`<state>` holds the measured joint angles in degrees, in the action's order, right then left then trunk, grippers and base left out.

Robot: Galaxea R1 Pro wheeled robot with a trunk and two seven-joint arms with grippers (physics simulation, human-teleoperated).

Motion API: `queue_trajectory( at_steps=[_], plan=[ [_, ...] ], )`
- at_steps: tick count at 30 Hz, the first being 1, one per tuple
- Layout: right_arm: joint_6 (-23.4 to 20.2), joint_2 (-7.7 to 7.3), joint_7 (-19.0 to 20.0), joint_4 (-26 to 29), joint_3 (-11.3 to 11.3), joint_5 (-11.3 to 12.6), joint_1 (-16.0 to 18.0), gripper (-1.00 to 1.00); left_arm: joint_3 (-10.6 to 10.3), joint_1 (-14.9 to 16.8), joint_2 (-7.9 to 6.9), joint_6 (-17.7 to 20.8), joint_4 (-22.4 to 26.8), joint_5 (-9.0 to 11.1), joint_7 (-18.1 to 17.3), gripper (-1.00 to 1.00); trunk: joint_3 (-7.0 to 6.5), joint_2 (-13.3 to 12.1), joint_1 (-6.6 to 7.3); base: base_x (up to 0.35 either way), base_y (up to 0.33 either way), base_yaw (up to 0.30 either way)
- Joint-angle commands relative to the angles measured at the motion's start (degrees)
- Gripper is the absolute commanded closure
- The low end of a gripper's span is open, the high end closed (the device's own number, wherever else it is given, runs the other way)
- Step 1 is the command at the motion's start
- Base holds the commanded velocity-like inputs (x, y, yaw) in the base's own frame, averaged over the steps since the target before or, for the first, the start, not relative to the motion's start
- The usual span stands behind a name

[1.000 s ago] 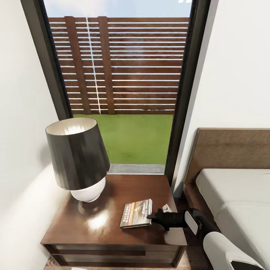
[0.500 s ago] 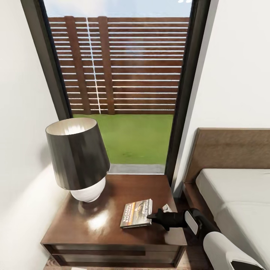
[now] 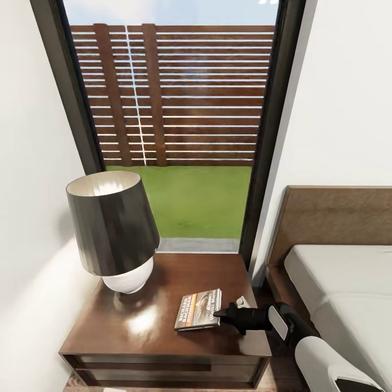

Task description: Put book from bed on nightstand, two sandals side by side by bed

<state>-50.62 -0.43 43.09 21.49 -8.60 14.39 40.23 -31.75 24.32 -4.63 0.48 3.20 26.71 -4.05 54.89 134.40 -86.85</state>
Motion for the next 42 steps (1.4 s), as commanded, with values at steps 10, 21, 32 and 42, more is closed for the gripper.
queue_trajectory(
  at_steps=[10, 21, 32, 42],
  plan=[
    [0.6, -0.05, 0.2, -0.2, -0.2, -2.2, 0.0, 1.00, -0.5, 0.0, -0.03, 0.1, 0.0, 0.6, -0.3, -1.00, 0.06, 0.0, 0.01, 0.000, 0.000, 0.000],
    [0.6, -0.10, 0.2, -0.4, -0.2, -2.2, 0.0, 1.00, -0.7, 0.0, -0.03, 0.6, 0.1, 0.6, -0.3, -1.00, 0.06, 0.0, 0.01, 0.000, 0.000, 0.000],
    [0.6, -0.10, 0.2, -0.5, -0.2, -2.2, 0.0, 1.00, -0.7, 0.0, -0.03, 0.9, 0.1, 0.6, -0.3, -1.00, 0.06, 0.0, 0.01, 0.000, 0.000, 0.000],
    [0.6, -0.10, 0.1, -0.5, -0.2, -2.2, 0.0, 1.00, -0.6, 0.0, -0.03, 1.0, 0.1, 0.6, -0.3, -1.00, 0.06, 0.0, 0.01, 0.000, 0.000, 0.000]
  ],
)
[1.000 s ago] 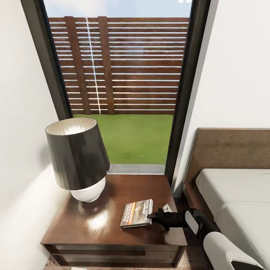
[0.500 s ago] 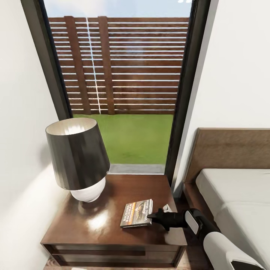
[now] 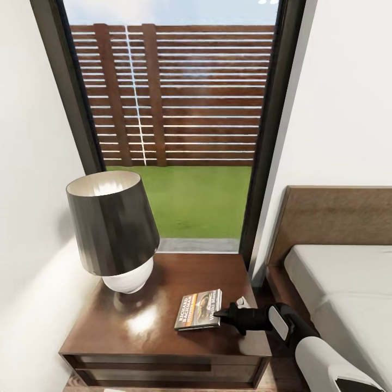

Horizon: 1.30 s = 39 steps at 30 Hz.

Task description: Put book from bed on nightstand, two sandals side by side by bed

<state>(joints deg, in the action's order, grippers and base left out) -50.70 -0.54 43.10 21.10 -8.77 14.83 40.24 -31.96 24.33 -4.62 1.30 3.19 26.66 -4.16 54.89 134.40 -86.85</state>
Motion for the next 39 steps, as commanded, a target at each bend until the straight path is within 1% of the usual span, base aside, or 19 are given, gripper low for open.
queue_trajectory(
  at_steps=[1, 19, 20, 33, 37, 39],
  plan=[
    [0.7, 0.01, 0.1, -0.1, 0.0, -2.6, 0.0, 1.00, -0.4, 0.0, -0.03, 0.1, 0.1, 0.6, -0.2, -1.00, 0.06, 0.0, 0.01, 0.000, 0.000, 0.000],
    [0.7, 0.01, 0.0, 0.1, 0.0, -2.7, 0.0, 1.00, -0.4, 0.0, -0.03, 0.2, 0.1, 0.6, -0.1, -1.00, 0.06, 0.0, 0.01, 0.000, 0.000, 0.000],
    [0.7, 0.01, 0.0, 0.1, 0.0, -2.7, 0.0, -1.00, -0.4, 0.0, -0.03, 0.2, 0.1, 0.6, -0.1, -1.00, 0.06, 0.0, 0.01, 0.000, 0.000, 0.000],
    [0.7, 0.01, -0.2, 0.2, -0.1, -2.8, 0.1, -1.00, -0.4, 0.0, -0.03, 0.2, 0.1, 0.6, -0.1, -1.00, 0.06, 0.0, 0.01, 0.000, 0.000, 0.000],
    [0.7, 0.01, -1.4, 0.2, -0.1, -2.7, 0.4, -1.00, -0.4, 0.0, -0.03, 0.2, 0.1, 0.6, -0.1, -1.00, 0.06, 0.0, 0.01, 0.000, 0.000, 0.000],
    [0.7, 0.01, -2.7, 0.2, -0.1, -2.5, 0.5, -1.00, -0.4, 0.0, -0.03, 0.2, 0.1, 0.6, -0.1, -1.00, 0.06, 0.0, 0.01, 0.000, 0.000, 0.000]
  ],
)
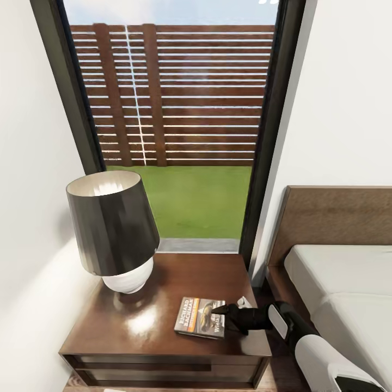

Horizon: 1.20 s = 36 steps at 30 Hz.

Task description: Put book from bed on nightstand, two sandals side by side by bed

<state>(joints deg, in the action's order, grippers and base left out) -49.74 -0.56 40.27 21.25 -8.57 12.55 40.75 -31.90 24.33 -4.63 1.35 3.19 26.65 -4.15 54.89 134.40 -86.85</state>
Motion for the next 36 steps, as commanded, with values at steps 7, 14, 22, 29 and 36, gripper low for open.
queue_trajectory(
  at_steps=[7, 14, 22, 29, 36],
  plan=[
    [-0.2, 0.05, -1.6, 0.0, -0.4, 0.1, 0.2, -1.00, -0.4, 0.0, -0.03, 0.1, 0.1, 0.6, -0.2, -1.00, 0.05, 0.0, 0.01, 0.000, 0.000, 0.000],
    [-0.2, 0.03, -1.9, 0.0, -0.4, 0.1, 0.2, -1.00, -0.4, 0.0, -0.03, 0.1, 0.1, 0.6, -0.2, -1.00, 0.05, 0.0, 0.01, 0.000, 0.000, 0.000],
    [-0.2, 0.03, -2.0, 0.0, -0.4, 0.0, 0.2, -1.00, -0.4, 0.0, -0.03, 0.1, 0.1, 0.6, -0.2, -1.00, 0.05, 0.0, 0.01, 0.000, 0.000, 0.000],
    [-0.2, 0.03, -2.4, 0.0, -0.4, -0.1, 0.2, -1.00, -0.4, 0.0, -0.03, 0.1, 0.1, 0.6, -0.2, -1.00, 0.05, 0.0, 0.01, 0.000, 0.000, 0.000],
    [-0.2, 0.05, -3.4, 0.1, -0.4, 0.1, 0.2, -1.00, -0.4, 0.0, -0.03, 0.1, 0.1, 0.6, -0.2, -1.00, 0.05, 0.0, 0.01, 0.000, 0.000, 0.000]
  ],
)
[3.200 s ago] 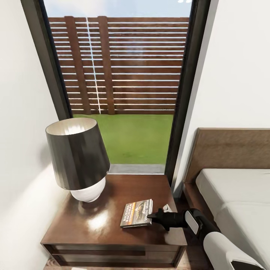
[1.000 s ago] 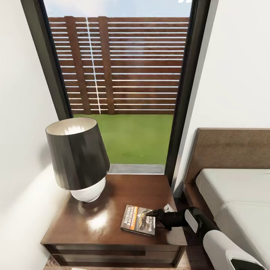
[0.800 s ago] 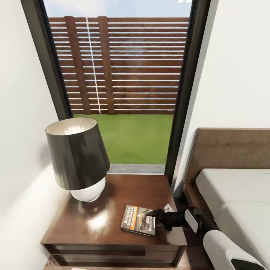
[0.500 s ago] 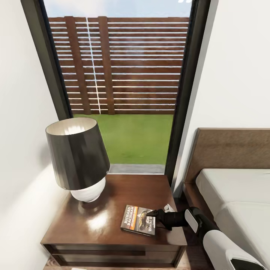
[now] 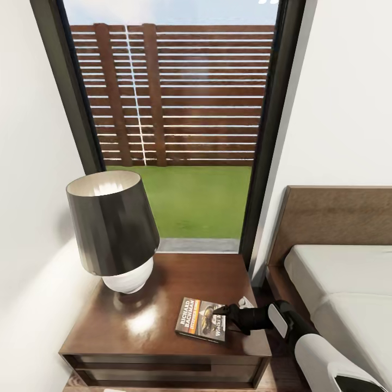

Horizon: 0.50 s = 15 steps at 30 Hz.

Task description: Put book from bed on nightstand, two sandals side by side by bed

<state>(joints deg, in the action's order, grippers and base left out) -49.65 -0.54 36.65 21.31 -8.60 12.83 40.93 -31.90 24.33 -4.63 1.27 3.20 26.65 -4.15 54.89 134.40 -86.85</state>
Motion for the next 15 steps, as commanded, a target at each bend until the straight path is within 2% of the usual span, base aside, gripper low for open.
queue_trajectory(
  at_steps=[1, 15],
  plan=[
    [-0.3, 0.04, 0.1, 0.0, -0.4, -0.2, 0.0, -1.00, -0.4, 0.0, -0.03, 0.1, 0.1, 0.6, -0.2, -1.00, 0.05, 0.0, 0.01, 0.000, 0.000, 0.000],
    [-0.3, 0.10, -0.5, 0.2, -0.4, -0.4, 0.0, -1.00, -0.4, 0.0, -0.03, 0.1, 0.1, 0.6, -0.2, -1.00, 0.05, 0.0, 0.01, 0.000, 0.000, 0.000]
  ],
)
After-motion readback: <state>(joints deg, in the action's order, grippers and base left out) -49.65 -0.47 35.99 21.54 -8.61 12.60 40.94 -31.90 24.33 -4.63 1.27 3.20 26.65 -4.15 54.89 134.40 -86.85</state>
